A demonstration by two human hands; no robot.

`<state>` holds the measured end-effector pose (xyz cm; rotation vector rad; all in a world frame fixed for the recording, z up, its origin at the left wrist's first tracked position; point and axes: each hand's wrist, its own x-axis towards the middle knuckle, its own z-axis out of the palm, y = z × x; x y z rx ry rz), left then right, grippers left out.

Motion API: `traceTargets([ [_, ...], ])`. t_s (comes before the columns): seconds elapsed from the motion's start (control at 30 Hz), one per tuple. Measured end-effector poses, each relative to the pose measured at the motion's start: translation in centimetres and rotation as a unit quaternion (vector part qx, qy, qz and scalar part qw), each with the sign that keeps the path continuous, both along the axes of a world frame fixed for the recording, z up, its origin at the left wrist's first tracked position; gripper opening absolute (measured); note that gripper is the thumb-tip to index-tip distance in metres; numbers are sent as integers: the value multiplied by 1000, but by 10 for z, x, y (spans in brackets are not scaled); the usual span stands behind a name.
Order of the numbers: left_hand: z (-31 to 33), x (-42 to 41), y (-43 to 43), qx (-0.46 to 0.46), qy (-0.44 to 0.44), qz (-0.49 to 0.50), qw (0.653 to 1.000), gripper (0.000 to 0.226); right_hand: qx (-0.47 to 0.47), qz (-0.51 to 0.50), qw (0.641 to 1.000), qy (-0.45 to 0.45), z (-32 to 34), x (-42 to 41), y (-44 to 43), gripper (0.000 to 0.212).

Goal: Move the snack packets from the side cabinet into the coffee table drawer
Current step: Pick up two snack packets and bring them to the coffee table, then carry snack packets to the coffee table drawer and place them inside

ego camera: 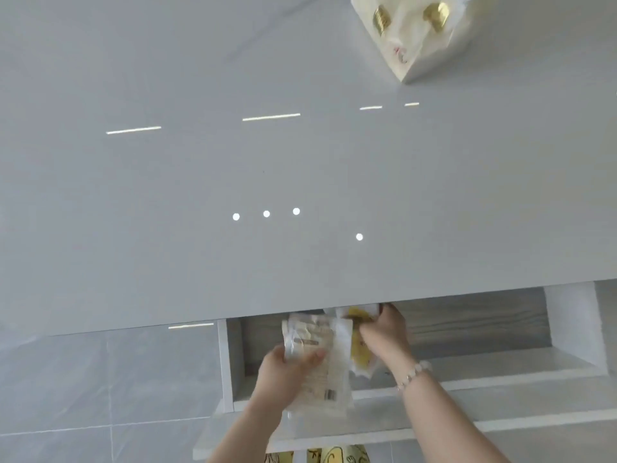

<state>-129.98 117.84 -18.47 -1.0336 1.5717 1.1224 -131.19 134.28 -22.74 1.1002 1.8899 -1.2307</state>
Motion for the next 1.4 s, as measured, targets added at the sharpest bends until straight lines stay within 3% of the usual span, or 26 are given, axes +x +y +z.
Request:
traceTargets([
  [0.1, -43, -10, -10, -62, 32, -31, 997, 21, -1, 55, 998, 27, -28, -6, -12, 13],
  [0.2, -72, -6, -22, -101, 33, -10, 994, 26, -26, 46, 998, 44, -45, -1, -26, 12],
  [0.33, -91, 2, -32, -123, 27, -6, 992, 27, 27, 37, 997, 66, -57, 5, -38, 19],
  [0.43, -100, 6, -32, -126, 32, -5, 992, 28, 39, 31, 998, 37, -62, 13, -44, 29],
  [0.57, -107, 7, -28, -144, 39, -17, 989, 26, 28, 43, 998, 26, -64, 21, -38, 24],
  [0.73, -110, 8, -29, -199, 41, -16, 979, 43, 177, 256, 950, 19, -65, 31, -29, 53],
  [0.87, -108, 12, -24, -235, 50, -21, 970, 50, 224, 275, 935, 21, -61, 33, -34, 60],
  [1.0, -108, 13, -26, -215, 49, -43, 974, 57, 248, 263, 932, 16, -53, 39, -37, 70],
  [1.2, -59, 13, -30, -205, 76, -112, 969, 66, 249, 285, 926, 0, -9, 41, -43, 61],
  [1.4, 65, -17, -32, -132, 164, -272, 939, 22, 211, 406, 889, 4, 102, 14, -47, 38],
])
